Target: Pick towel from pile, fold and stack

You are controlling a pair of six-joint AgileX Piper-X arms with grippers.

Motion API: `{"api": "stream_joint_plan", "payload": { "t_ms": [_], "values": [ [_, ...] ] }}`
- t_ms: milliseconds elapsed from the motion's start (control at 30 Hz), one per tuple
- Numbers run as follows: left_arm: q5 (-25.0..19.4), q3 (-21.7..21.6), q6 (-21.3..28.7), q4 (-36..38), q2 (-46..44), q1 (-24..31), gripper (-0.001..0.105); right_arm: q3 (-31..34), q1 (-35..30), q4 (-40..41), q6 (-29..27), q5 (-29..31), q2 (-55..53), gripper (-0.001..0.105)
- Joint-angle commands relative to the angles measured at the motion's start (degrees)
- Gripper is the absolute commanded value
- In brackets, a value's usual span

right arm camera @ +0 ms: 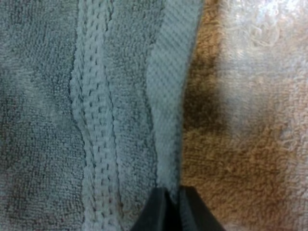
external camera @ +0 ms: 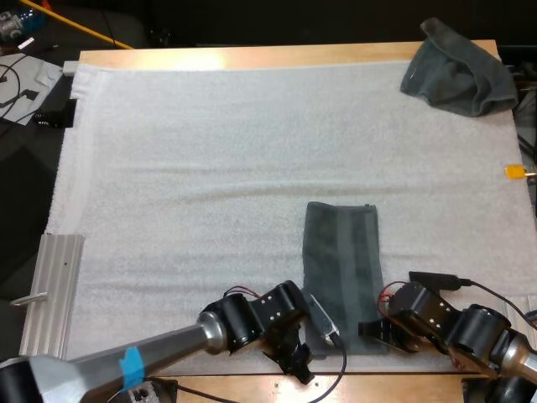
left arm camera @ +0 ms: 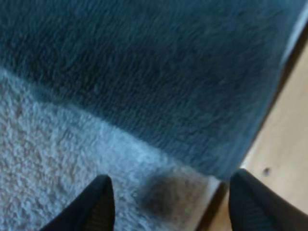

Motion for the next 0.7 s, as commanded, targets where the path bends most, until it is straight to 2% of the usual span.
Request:
{"api": "stream_joint_plan", "payload": {
  "t_ms": [0, 333, 433, 567, 667],
  "values": [
    [-2.19, -0.70, 0.49, -0.11, 2.07, -0.26, 0.051, -0.25, -0.06, 0.35, -0.09, -0.34, 0.06, 0.000],
    [1.21, -2.15, 0.23, -0.57, 6.72, 0.16, 0.047, -0.25, -0.14, 0.35, -0.17, -0.40, 0.09, 0.000],
    [0.03, -1.63, 0.30, -0.40, 6.44, -0.21, 0.047, -0.18, -0.02, 0.67, -0.31, 0.01, -0.35, 0.000],
    [0.79, -1.75, 0.33, -0.37, 6.85, -0.19, 0.046, -0.15, -0.08, 0.79, -0.20, 0.01, -0.21, 0.000],
    [0.86, -1.75, 0.31, -0.13, 6.97, -0.17, 0.040, -0.14, -0.02, 0.63, -0.17, 0.03, -0.20, 0.000]
  ]
}}
